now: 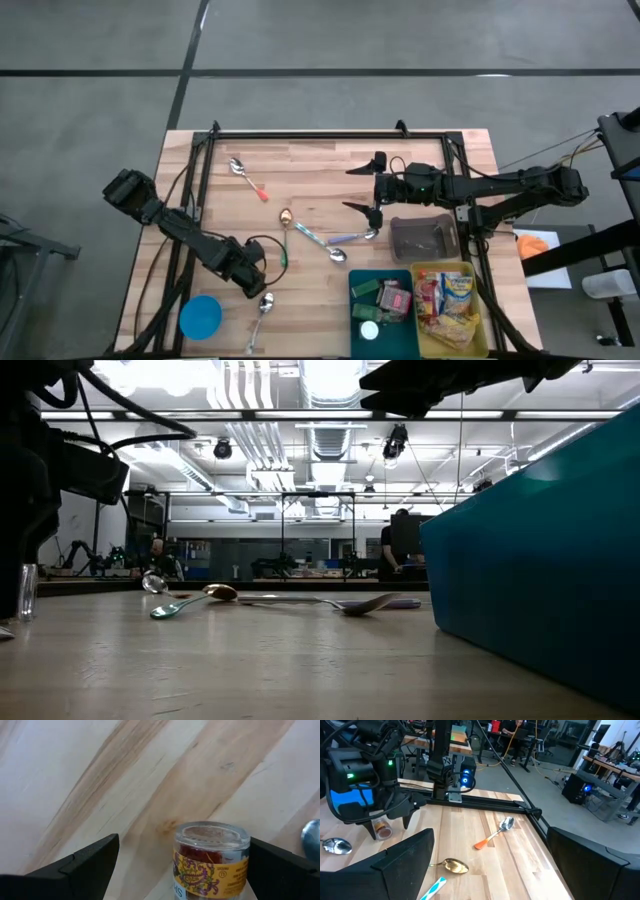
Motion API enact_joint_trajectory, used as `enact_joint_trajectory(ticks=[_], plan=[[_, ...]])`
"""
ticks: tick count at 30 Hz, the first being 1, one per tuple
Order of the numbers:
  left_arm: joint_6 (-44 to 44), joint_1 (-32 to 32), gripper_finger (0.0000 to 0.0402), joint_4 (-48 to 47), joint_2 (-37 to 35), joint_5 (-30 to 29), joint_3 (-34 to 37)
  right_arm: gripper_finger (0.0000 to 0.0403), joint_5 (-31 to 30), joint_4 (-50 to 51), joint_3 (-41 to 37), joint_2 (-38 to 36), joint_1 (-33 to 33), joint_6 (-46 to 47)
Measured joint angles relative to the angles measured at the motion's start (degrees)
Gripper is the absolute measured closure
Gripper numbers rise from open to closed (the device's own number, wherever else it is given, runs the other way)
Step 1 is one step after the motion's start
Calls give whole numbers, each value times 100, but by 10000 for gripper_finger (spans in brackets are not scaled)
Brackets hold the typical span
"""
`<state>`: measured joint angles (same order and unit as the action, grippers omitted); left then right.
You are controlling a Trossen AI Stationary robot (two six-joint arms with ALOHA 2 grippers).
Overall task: Pick & Place Food Item
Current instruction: Put the brown seasoning bottle into the blue bin
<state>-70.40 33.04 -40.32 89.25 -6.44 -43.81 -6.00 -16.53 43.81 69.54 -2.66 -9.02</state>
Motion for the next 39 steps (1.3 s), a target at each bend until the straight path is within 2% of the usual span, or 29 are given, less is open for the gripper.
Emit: enact_joint_trajectory(ticks=[5, 12, 24, 35, 39], plan=[[-149, 0, 23, -50, 0, 0, 2, 18, 0, 0, 0, 0, 0, 0], [-165, 0, 108, -83, 0, 0, 2, 18, 0, 2, 0, 0, 0, 0], [-192, 0, 224, -30, -7, -3, 0, 18, -1, 2, 0, 0, 0, 0], [-207, 0, 210, 31, -7, -8, 0, 18, -1, 2, 0, 0, 0, 0], [-205, -2, 222, 37, -7, 0, -9, 18, 0, 2, 0, 0, 0, 0]])
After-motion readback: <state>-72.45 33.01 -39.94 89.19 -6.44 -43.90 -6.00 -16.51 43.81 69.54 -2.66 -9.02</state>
